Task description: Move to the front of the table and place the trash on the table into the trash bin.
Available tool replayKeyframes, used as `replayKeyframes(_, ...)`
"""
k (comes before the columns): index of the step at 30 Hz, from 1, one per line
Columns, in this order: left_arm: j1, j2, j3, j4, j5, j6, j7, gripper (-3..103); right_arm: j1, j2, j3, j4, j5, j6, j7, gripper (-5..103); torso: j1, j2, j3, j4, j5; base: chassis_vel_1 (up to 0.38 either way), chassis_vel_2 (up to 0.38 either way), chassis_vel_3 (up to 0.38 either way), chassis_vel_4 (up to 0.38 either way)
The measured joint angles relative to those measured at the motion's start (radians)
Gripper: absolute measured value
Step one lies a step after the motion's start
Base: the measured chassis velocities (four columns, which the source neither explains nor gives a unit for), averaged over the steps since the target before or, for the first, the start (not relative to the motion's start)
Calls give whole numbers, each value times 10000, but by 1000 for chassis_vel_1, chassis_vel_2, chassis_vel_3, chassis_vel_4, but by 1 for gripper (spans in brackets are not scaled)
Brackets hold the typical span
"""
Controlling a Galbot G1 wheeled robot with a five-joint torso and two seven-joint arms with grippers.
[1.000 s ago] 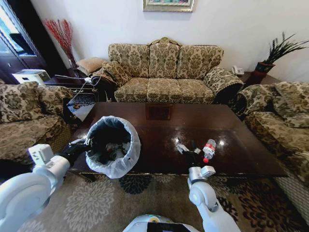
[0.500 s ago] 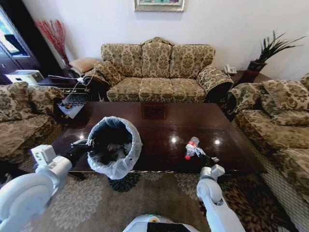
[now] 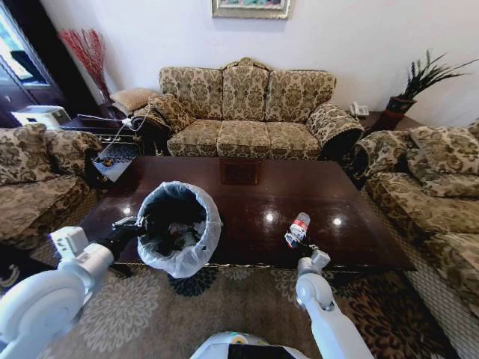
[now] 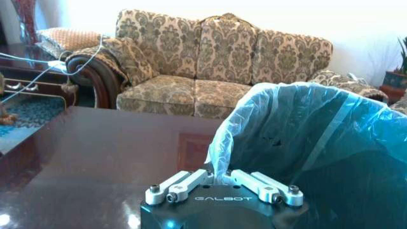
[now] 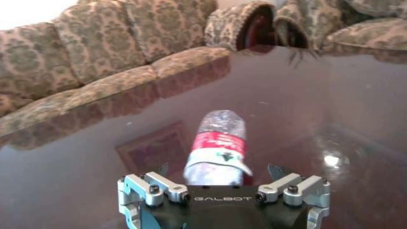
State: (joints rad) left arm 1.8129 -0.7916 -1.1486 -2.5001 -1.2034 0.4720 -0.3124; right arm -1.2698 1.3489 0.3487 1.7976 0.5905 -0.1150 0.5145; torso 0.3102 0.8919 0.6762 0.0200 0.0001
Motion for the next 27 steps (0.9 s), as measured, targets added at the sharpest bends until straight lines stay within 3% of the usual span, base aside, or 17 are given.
replayKeyframes(8, 44, -51, -51, 0, 13, 0, -9, 2, 221, 49, -53, -295, 861, -78, -122, 96, -1, 1, -1, 4, -4, 0, 0, 0, 0)
replayKeyframes(14, 95, -113, -83, 0, 12, 0, -10, 2, 346, -25, -26, -561, 1090, -82, -205, 68, 0, 0, 0, 2, 0, 0, 0, 0, 0)
replayKeyframes(16, 96, -114, -88, 0, 12, 0, -11, 2, 341, -34, -23, -560, 1103, -82, -216, 68, 0, 0, 0, 3, 0, 0, 0, 0, 0)
replayKeyframes(18, 109, -139, -121, 0, 12, 0, -15, 2, 333, -60, -19, -552, 1149, -90, -223, 52, -1, 0, 0, 3, -1, 0, 0, 0, 0)
replayKeyframes(27, 267, -196, -212, 1, 110, 8, -55, 2, 350, -72, 0, -598, 1137, -11, -308, 35, -1, 1, -1, 4, -4, 0, 0, 0, 0)
